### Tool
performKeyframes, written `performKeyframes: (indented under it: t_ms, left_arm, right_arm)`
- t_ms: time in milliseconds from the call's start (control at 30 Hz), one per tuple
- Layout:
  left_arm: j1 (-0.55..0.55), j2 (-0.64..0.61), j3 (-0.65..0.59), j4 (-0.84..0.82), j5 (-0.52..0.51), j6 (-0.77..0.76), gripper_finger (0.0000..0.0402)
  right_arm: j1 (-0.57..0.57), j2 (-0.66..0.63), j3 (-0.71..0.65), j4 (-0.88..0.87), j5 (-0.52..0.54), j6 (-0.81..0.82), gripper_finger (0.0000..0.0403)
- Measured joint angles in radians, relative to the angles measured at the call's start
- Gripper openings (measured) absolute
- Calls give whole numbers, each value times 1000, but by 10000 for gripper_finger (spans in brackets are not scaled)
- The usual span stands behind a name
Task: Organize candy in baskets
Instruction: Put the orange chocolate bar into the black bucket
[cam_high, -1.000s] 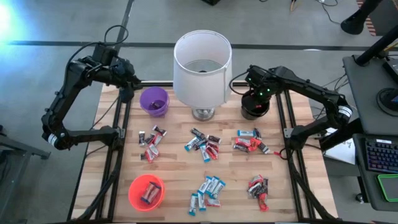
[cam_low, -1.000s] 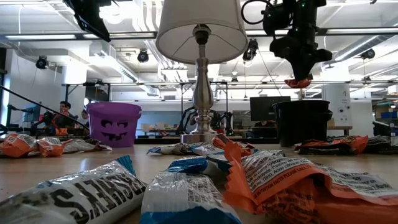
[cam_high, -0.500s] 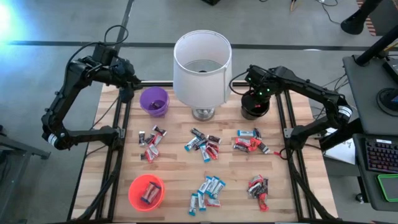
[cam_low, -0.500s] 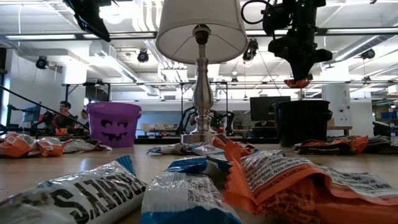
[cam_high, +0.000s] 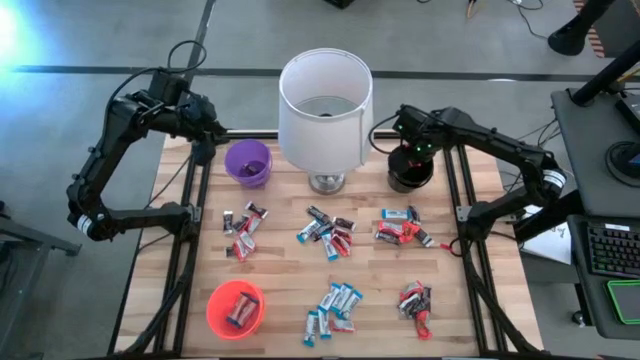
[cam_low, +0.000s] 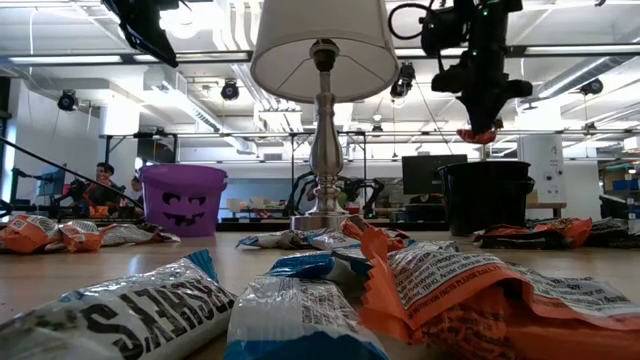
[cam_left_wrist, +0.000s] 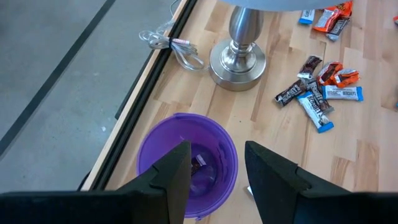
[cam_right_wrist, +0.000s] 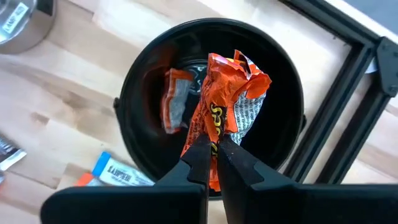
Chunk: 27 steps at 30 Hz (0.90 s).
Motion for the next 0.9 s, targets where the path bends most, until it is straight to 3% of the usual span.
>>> performKeyframes:
  t_ms: [300,467,700,900]
  left_arm:
    - [0,0,0,0,0,0,134]
    - [0,0,0,5,0,0,134]
    - [0,0,0,7,0,0,134]
    - [0,0,0,7,0,0,134]
  right_arm:
    - [0,5,-1,51,-3,90,13]
    - [0,6,-1,48,-120,116,13]
    - [9,5,-1,59,-202,112,13]
    - [6,4,-1,46,-207,115,13]
